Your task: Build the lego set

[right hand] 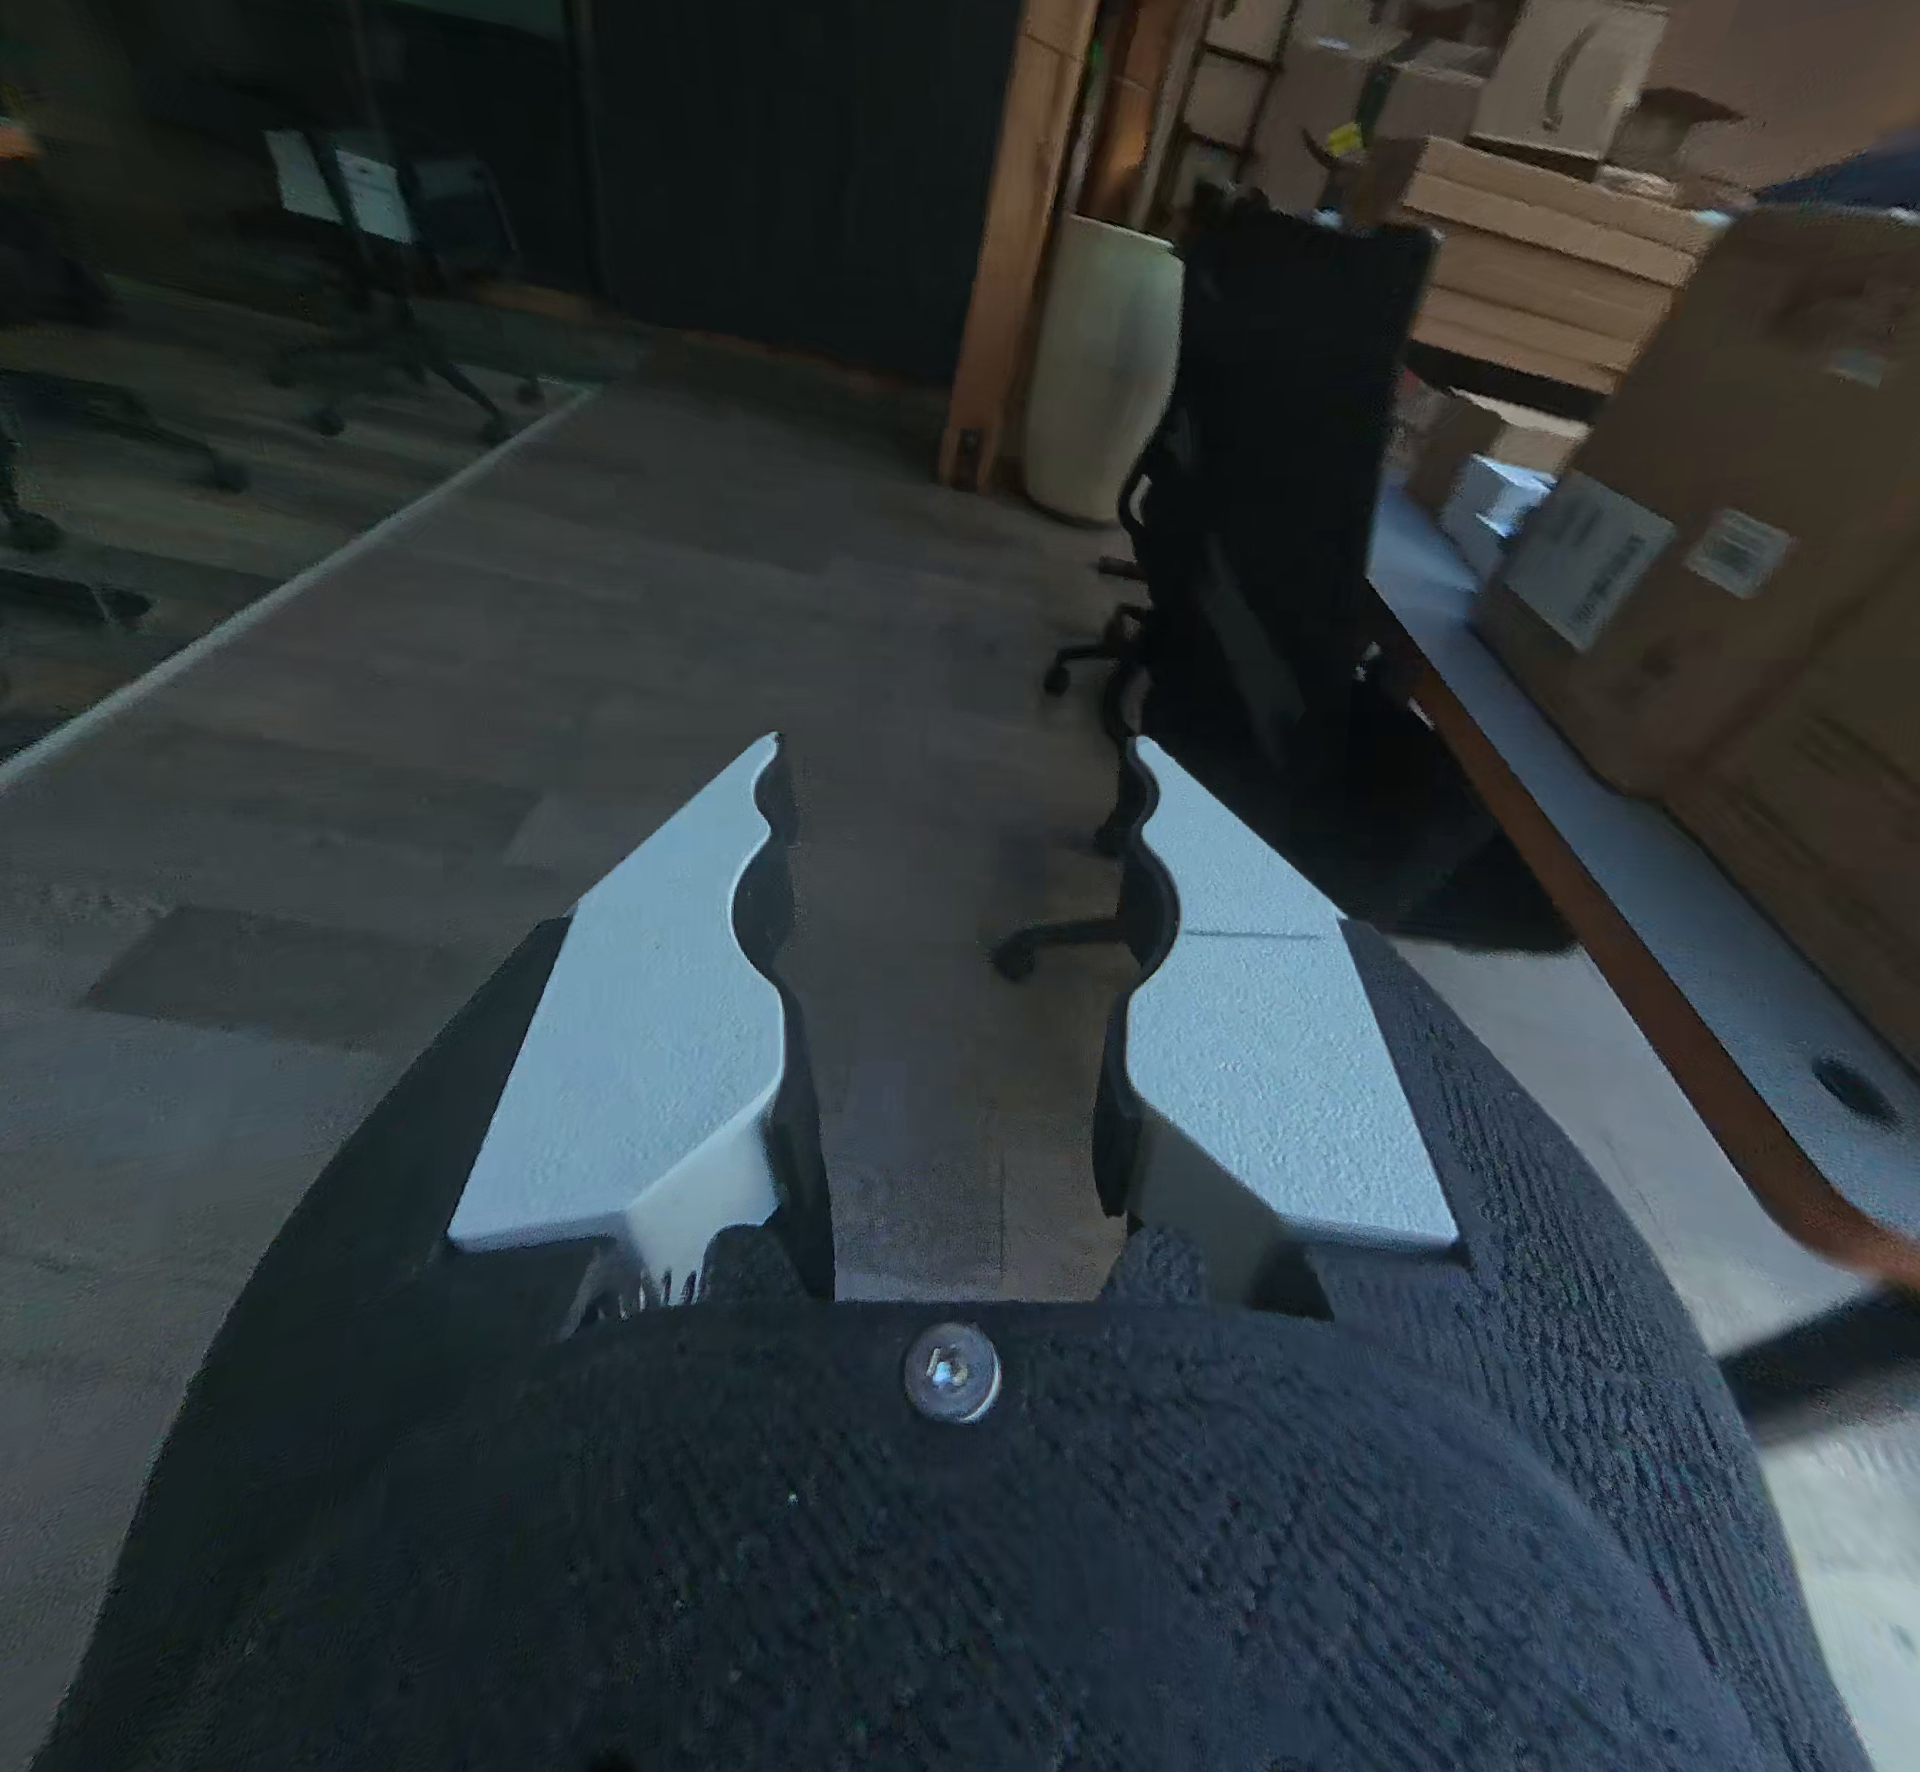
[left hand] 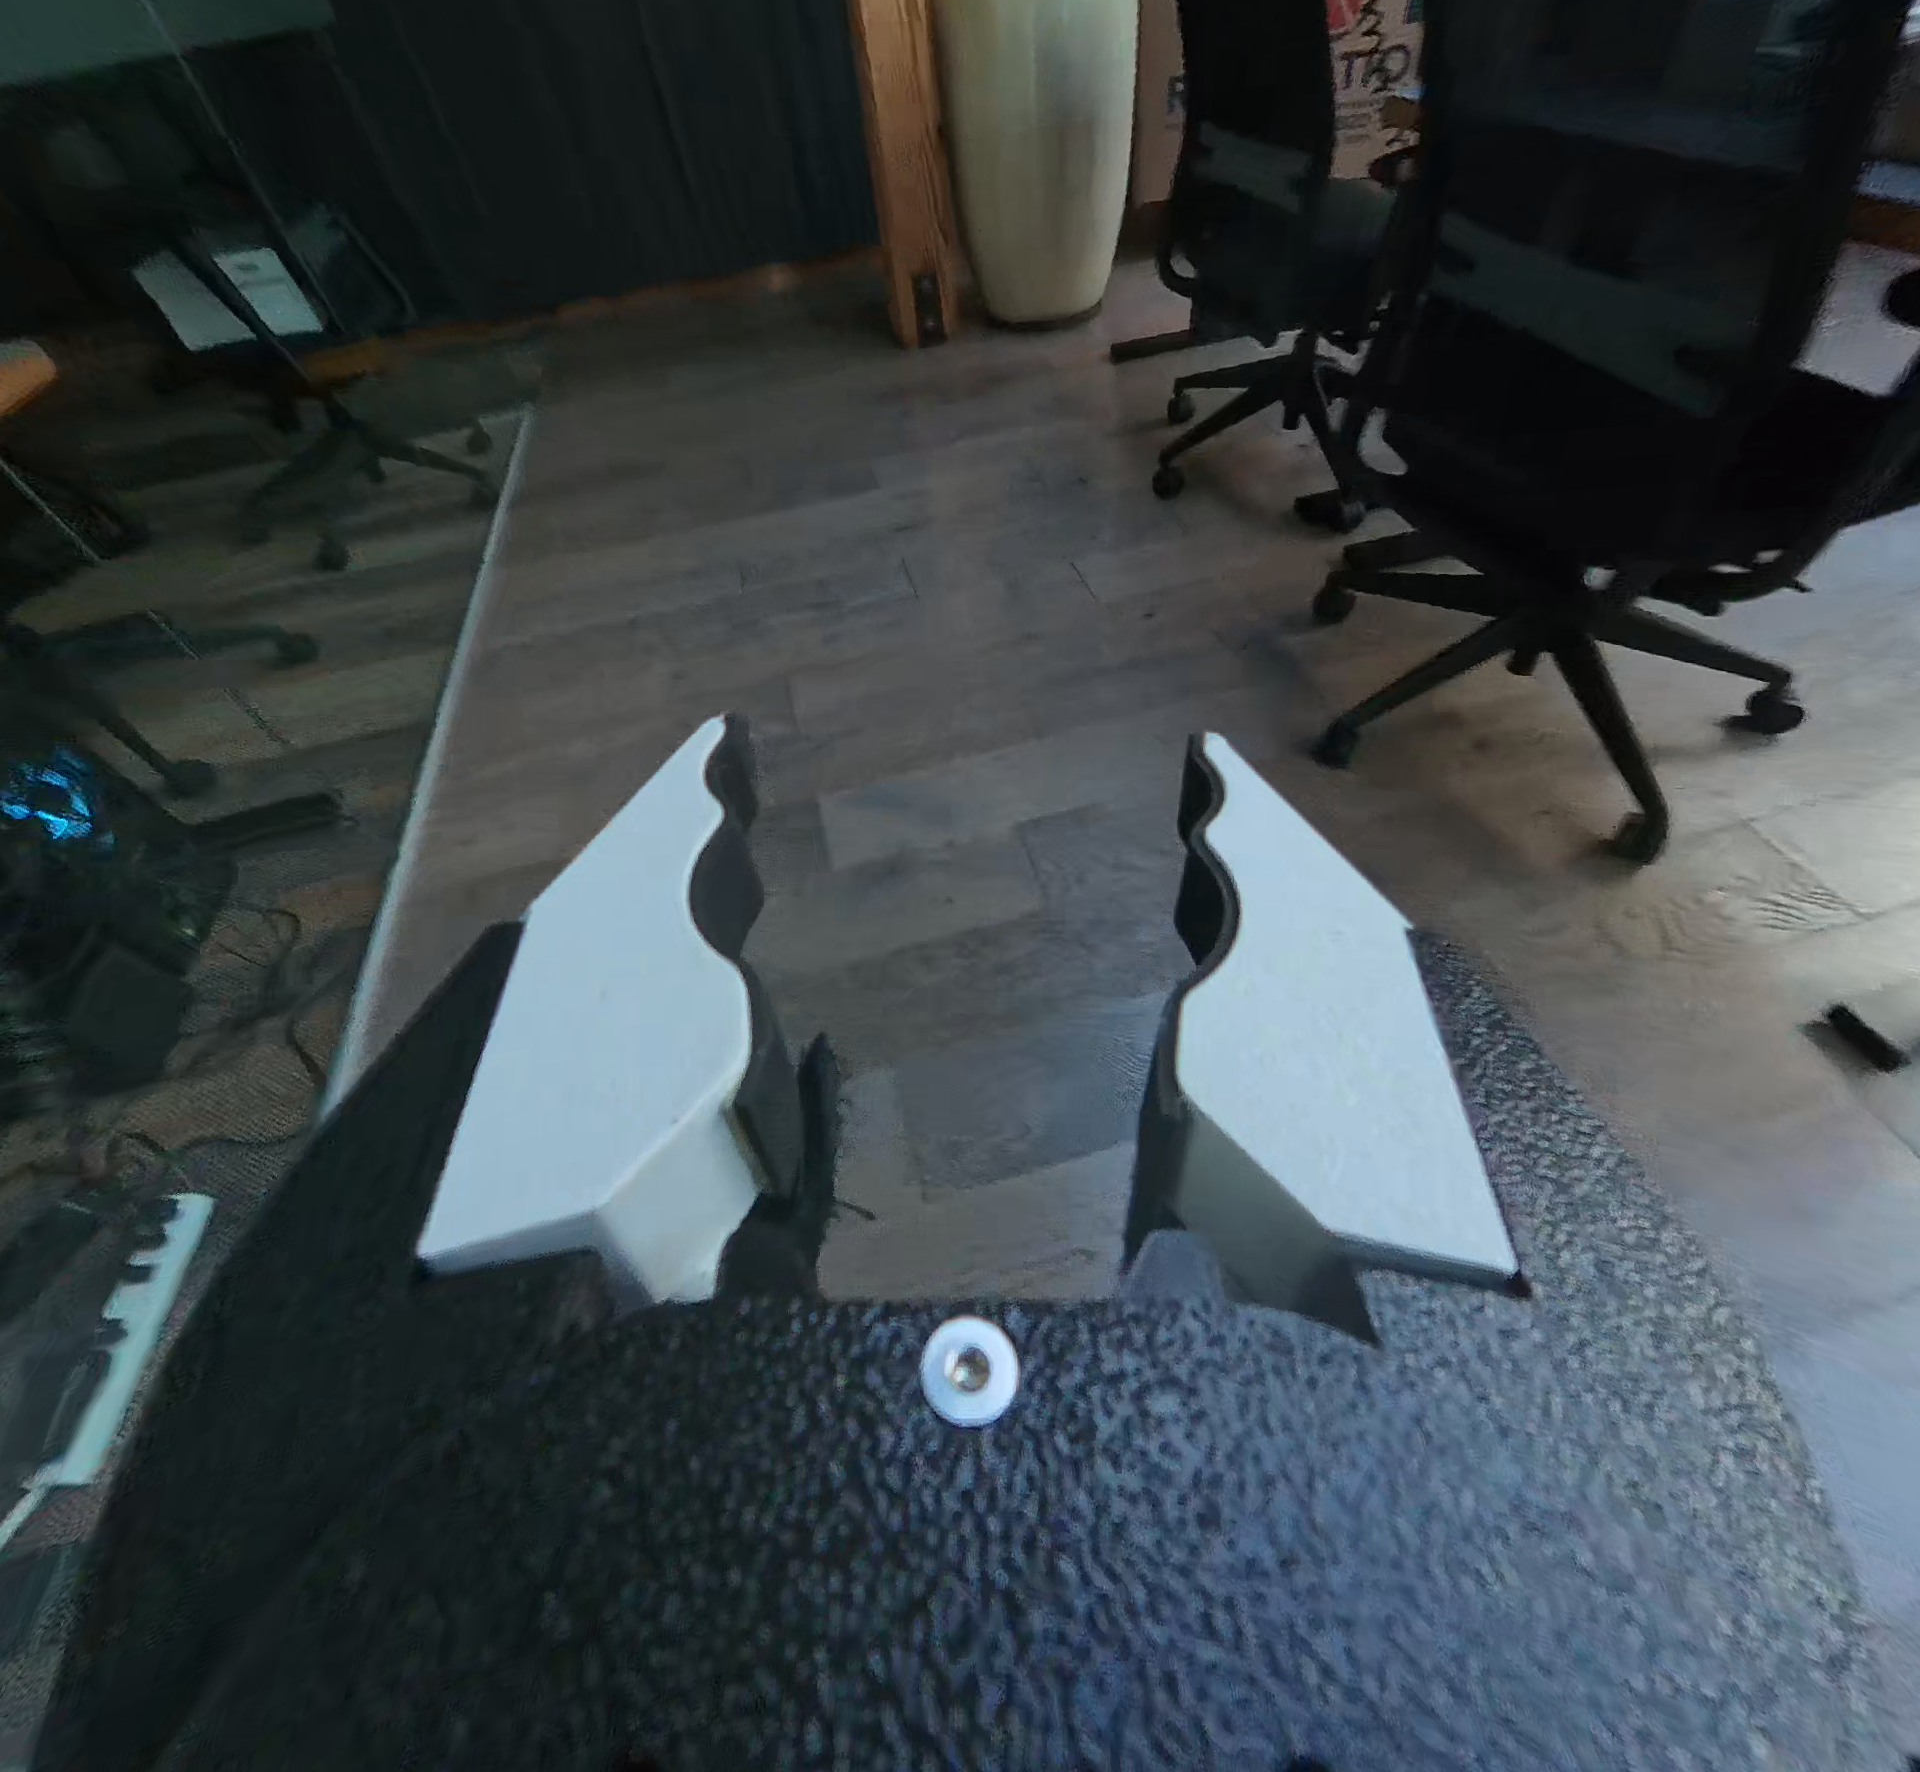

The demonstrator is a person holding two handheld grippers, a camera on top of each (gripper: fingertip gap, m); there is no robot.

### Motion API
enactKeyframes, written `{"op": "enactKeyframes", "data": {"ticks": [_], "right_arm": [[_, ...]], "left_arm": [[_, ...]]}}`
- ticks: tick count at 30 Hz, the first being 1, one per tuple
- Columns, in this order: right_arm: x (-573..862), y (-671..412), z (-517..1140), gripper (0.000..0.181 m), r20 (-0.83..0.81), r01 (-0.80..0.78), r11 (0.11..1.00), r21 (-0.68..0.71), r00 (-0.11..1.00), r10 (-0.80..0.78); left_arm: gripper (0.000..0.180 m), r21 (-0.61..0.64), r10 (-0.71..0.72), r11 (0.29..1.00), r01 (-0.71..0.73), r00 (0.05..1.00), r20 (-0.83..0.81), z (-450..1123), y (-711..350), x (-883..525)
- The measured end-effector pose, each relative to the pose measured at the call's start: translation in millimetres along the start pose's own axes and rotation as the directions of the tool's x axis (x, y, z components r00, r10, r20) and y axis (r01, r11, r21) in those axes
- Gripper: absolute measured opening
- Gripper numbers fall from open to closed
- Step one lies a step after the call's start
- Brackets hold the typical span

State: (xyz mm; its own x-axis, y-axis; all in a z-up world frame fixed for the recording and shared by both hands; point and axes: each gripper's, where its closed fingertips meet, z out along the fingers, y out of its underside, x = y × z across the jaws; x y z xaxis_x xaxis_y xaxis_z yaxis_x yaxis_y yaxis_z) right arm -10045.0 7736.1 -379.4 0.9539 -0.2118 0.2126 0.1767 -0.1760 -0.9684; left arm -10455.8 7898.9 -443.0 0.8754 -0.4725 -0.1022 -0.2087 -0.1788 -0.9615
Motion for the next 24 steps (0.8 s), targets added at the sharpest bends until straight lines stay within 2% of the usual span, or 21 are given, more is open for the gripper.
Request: {"op": "enactKeyframes", "data": {"ticks": [5, 9, 11, 14, 16, 19, 24], "right_arm": [[-56.4, -80.7, 224.3, 0.060, 0.162, -0.016, 0.991, 0.130, 0.987, -0.006], [-103.7, -122.5, 390.5, 0.060, 0.221, -0.088, 0.977, 0.194, 0.974, 0.044], [-124.6, -132.9, 469.7, 0.060, 0.230, -0.117, 0.974, 0.196, 0.971, 0.071], [-147.6, -132.1, 574.4, 0.060, 0.242, -0.039, 0.990, 0.139, 0.970, 0.004], [-151.2, -135.3, 633.4, 0.060, 0.260, 0.003, 0.996, 0.088, 0.965, -0.026], [-132.9, -148.4, 712.9, 0.060, 0.236, 0.039, 0.995, 0.090, 0.970, -0.060], [-60.9, -138.4, 837.7, 0.060, 0.070, 0.059, 0.997, 0.040, 0.996, -0.061]], "left_arm": [[0.082, -0.026, -0.047, 0.998, 0.053, 0.983, 0.176, 102.4, -16.1, -99.1], [0.077, -0.095, 0.015, 0.995, 0.037, 0.869, 0.495, 151.8, -11.0, -230.9], [0.077, -0.082, -0.020, 0.993, 0.081, 0.822, 0.570, 187.1, -14.7, -288.2], [0.077, -0.034, -0.108, 0.985, 0.167, 0.767, 0.632, 258.1, -30.2, -361.3], [0.078, -0.017, -0.171, 0.974, 0.225, 0.783, 0.598, 335.7, -52.1, -388.8], [0.080, 0.030, -0.236, 0.966, 0.257, 0.831, 0.504, 473.2, -100.2, -407.7], [0.094, 0.097, -0.205, 0.978, 0.183, 0.923, 0.325, 720.3, -189.9, -404.4]]}}
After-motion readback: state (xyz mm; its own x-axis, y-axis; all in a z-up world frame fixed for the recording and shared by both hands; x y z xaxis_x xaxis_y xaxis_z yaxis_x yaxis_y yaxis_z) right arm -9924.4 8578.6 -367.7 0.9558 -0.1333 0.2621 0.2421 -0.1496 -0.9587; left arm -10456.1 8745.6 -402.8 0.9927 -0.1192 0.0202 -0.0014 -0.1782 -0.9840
